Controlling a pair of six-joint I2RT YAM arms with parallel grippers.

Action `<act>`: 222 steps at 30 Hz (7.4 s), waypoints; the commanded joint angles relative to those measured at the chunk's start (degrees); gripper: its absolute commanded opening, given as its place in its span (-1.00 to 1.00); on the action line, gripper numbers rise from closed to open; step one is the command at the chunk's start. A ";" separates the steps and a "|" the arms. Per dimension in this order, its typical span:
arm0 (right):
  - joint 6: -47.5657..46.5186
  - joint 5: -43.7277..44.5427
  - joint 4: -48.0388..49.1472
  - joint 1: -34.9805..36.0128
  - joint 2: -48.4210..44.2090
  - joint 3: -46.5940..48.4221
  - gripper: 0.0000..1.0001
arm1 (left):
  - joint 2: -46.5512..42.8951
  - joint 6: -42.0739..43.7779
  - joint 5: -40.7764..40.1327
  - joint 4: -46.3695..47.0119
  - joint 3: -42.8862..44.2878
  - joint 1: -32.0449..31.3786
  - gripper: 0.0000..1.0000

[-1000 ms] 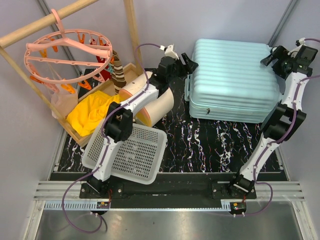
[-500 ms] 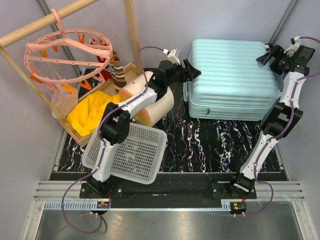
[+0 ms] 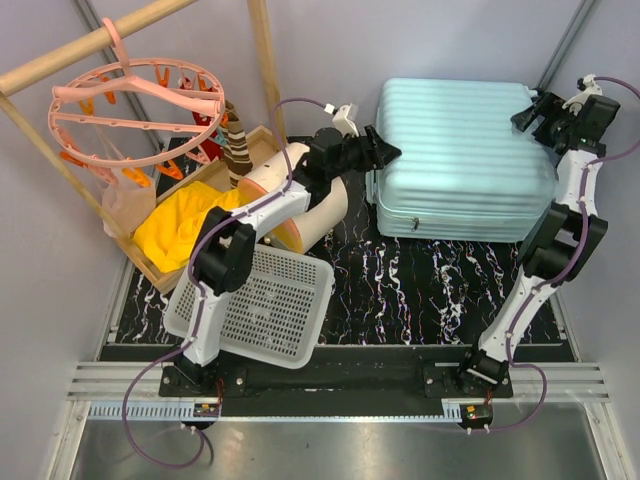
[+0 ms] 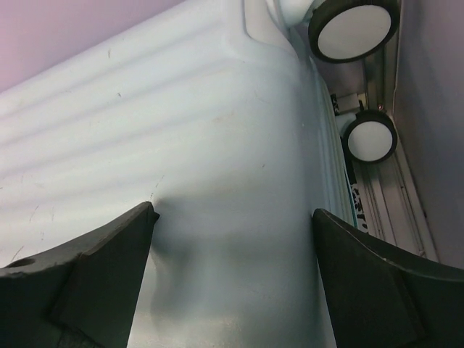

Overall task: Open, take out, and arrange the luggage
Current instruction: Adjust the luggage at the center of the board, then unzip the luggage at the center of the board.

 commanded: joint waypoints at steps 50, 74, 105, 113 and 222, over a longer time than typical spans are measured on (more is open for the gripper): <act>-1.81 -1.14 -16.53 23.39 -15.44 -2.86 0.99 | -9.76 -5.35 16.55 7.46 -12.38 -21.01 0.41; 1.87 1.84 -10.93 27.96 -40.54 -21.03 0.95 | -27.95 25.56 -2.68 -1.33 -29.14 -24.35 0.50; 3.90 4.58 1.21 28.04 -75.47 -53.05 0.82 | -14.86 45.37 -9.64 5.80 -30.14 -18.81 -0.21; 2.67 5.01 1.30 27.96 -75.82 -53.57 0.85 | -12.23 43.61 -10.16 4.84 -26.97 -18.55 -0.50; -0.24 8.70 -5.65 27.96 -74.59 -54.98 0.92 | -11.70 40.53 5.13 11.77 -31.02 -8.53 -0.17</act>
